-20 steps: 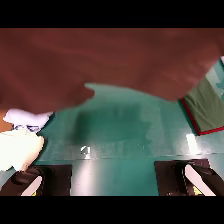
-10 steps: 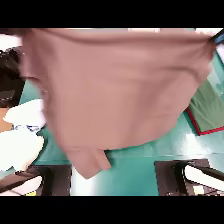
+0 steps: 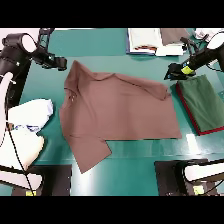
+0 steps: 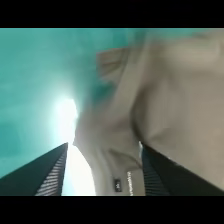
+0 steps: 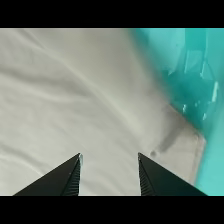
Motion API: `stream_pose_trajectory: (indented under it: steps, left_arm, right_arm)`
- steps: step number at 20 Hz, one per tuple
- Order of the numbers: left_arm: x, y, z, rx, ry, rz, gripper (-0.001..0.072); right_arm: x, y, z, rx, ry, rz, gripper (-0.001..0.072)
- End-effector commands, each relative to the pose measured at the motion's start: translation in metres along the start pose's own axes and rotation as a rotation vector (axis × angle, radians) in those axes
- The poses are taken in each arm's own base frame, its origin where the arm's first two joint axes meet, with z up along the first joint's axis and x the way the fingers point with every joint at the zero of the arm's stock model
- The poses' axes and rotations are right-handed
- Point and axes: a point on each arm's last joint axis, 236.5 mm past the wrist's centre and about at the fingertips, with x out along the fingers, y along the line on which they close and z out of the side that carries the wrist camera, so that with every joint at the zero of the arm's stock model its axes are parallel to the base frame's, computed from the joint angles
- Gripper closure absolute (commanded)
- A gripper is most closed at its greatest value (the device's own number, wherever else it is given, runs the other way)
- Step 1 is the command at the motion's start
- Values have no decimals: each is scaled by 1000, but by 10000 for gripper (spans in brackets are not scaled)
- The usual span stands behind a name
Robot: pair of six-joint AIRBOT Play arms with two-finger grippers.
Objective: Fold the shirts.
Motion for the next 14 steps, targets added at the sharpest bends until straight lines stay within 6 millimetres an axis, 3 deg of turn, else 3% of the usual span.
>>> stream_pose_trajectory:
  steps: [1,3,5,11,12,14]
  left_arm:
    - [-25,27,-23,-54,94,17,180]
    - [-48,44,-57,-101,166,30,180]
    - [-57,43,-104,-158,216,0,180]
    - [-52,-17,-288,-312,445,-133,180]
    - [-50,-25,-312,-333,486,-153,180]
    - [-43,-39,-341,-381,522,-189,180]
  right_arm:
    - [-11,15,9,-24,-2,75,294]
    - [-29,28,2,-53,-15,115,297]
    - [-40,34,-14,-68,-28,115,298]
    - [-40,55,-76,-75,-16,126,298]
    - [-38,58,-82,-78,-24,127,298]
    - [-35,59,-91,-73,-44,127,298]
